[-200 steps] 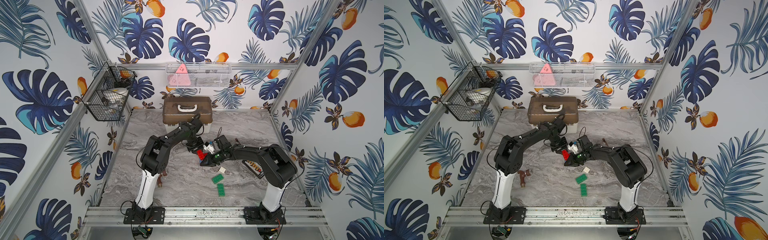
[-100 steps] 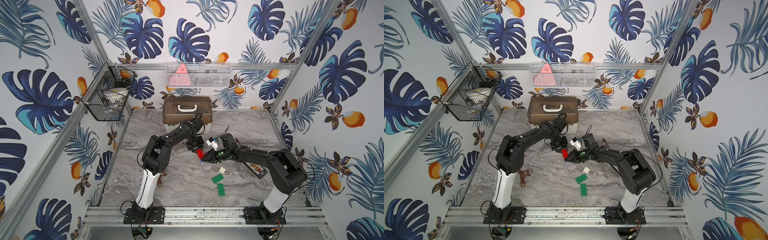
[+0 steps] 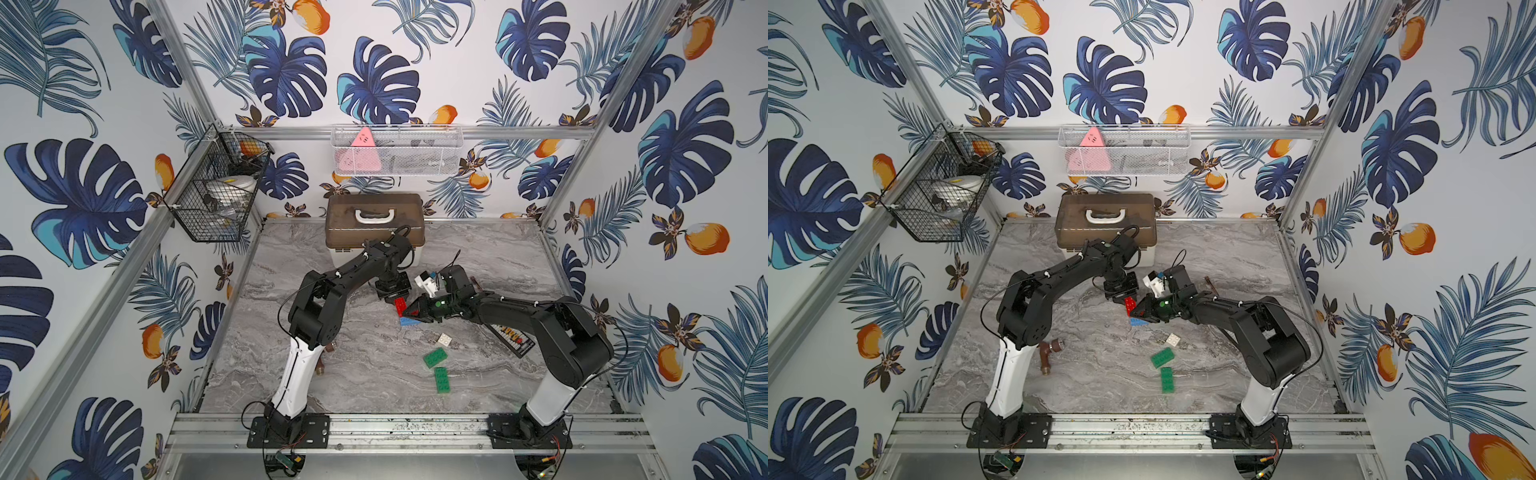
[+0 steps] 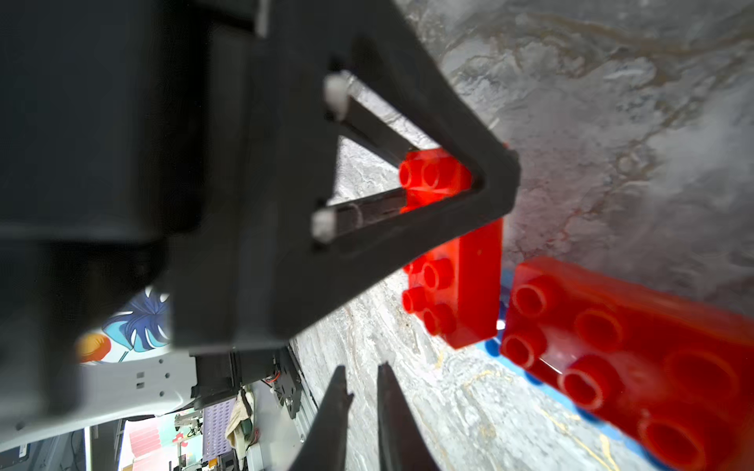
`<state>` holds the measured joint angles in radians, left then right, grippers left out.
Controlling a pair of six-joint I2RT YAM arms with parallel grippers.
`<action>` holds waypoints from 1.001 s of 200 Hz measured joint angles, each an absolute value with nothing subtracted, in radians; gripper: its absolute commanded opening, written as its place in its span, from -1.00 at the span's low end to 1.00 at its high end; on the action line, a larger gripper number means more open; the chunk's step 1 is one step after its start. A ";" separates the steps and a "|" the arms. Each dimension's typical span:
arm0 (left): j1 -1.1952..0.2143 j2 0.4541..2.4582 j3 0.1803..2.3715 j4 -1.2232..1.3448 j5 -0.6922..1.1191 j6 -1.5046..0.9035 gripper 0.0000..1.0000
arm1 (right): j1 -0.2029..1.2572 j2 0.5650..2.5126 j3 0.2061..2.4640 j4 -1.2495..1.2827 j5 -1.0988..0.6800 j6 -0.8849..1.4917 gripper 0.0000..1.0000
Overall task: Assemble a small pinwheel with lego
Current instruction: Assemble the lego brick with the lego brick.
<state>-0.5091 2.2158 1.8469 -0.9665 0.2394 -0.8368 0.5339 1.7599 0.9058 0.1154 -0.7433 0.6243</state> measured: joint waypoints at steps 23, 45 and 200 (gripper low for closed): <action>-0.509 2.223 1.847 -0.969 0.239 -0.836 -1.00 | 0.533 1.777 0.920 0.110 -0.723 0.636 -0.65; -0.509 2.223 1.844 -0.966 0.240 -0.837 -1.00 | 0.532 1.793 0.934 0.110 -0.716 0.636 -0.65; -0.510 2.226 1.806 -0.904 0.310 -0.866 -0.78 | 0.508 1.833 0.967 0.061 -0.690 0.629 -0.67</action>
